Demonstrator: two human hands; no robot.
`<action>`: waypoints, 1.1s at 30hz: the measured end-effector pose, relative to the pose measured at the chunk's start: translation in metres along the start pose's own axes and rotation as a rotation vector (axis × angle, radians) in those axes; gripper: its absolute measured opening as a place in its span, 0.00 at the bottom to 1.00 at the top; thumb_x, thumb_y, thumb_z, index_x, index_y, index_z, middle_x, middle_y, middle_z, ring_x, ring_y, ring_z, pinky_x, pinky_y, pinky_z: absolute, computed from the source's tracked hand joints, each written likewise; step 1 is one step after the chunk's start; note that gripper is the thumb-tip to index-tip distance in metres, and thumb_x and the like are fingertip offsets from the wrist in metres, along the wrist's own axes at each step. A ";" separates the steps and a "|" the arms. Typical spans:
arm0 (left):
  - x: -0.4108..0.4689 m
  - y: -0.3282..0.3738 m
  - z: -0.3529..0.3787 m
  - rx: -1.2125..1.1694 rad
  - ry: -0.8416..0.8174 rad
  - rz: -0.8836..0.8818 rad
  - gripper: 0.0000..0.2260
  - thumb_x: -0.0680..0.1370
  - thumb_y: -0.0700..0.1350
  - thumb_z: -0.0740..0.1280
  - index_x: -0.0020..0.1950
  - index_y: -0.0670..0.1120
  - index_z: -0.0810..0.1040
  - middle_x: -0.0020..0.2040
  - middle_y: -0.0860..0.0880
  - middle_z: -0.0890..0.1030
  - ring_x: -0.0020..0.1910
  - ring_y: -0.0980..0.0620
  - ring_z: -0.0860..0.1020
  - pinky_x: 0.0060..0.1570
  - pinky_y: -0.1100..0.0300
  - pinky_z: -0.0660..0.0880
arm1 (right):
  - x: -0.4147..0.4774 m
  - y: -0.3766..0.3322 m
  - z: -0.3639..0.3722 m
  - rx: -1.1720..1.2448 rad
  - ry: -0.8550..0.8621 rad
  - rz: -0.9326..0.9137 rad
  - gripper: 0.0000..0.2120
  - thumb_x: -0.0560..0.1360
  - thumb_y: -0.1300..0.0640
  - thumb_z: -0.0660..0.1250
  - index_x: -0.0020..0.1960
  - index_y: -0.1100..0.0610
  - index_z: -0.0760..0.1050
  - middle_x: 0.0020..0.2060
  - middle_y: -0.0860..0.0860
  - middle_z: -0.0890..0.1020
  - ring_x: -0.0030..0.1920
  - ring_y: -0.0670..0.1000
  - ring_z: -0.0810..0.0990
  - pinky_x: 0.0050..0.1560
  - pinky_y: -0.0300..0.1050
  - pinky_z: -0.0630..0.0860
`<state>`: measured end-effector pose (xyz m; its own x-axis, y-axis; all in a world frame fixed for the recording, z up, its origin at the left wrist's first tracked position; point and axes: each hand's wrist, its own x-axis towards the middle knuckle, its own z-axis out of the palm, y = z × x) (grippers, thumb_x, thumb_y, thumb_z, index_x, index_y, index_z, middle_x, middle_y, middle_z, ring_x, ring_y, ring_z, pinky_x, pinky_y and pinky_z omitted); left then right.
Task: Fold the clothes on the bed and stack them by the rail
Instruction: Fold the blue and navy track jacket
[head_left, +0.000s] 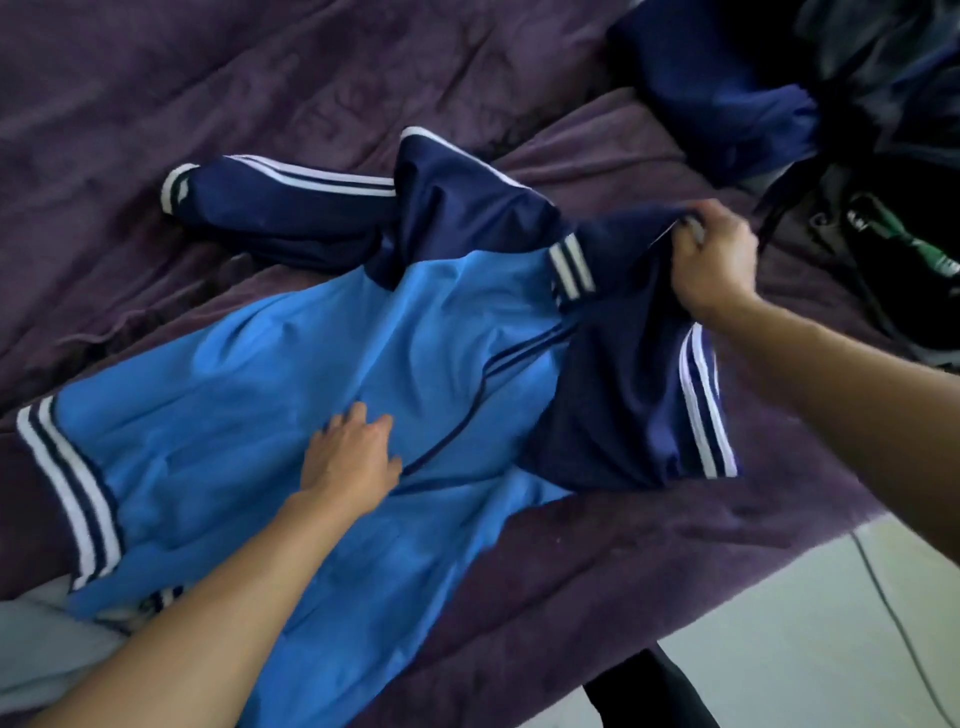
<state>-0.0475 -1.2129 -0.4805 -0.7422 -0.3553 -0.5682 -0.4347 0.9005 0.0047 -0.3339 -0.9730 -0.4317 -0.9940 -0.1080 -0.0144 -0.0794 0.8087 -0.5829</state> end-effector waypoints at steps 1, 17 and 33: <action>0.008 0.012 -0.006 0.006 0.032 -0.027 0.18 0.76 0.53 0.63 0.65 0.49 0.71 0.61 0.46 0.71 0.60 0.44 0.71 0.56 0.51 0.70 | 0.024 0.012 -0.017 0.000 0.034 0.042 0.15 0.76 0.57 0.59 0.59 0.58 0.78 0.54 0.63 0.81 0.55 0.62 0.77 0.54 0.50 0.70; 0.069 0.164 -0.005 -0.157 -0.026 -0.096 0.47 0.69 0.62 0.71 0.78 0.54 0.45 0.78 0.45 0.47 0.76 0.43 0.51 0.68 0.43 0.61 | 0.067 0.031 0.011 -0.142 -0.423 -0.270 0.28 0.71 0.35 0.63 0.62 0.52 0.72 0.58 0.52 0.77 0.59 0.57 0.75 0.54 0.51 0.72; -0.015 0.172 0.033 -0.256 0.098 -0.071 0.32 0.76 0.59 0.65 0.77 0.52 0.59 0.78 0.44 0.52 0.76 0.44 0.54 0.70 0.48 0.61 | 0.132 0.062 0.002 -0.425 -0.249 -0.464 0.22 0.72 0.43 0.67 0.59 0.56 0.72 0.55 0.60 0.75 0.57 0.63 0.72 0.50 0.58 0.72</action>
<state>-0.0944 -1.0446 -0.4980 -0.7454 -0.4491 -0.4927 -0.5930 0.7844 0.1821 -0.4695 -0.9383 -0.4716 -0.8070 -0.5879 -0.0561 -0.5670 0.7979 -0.2045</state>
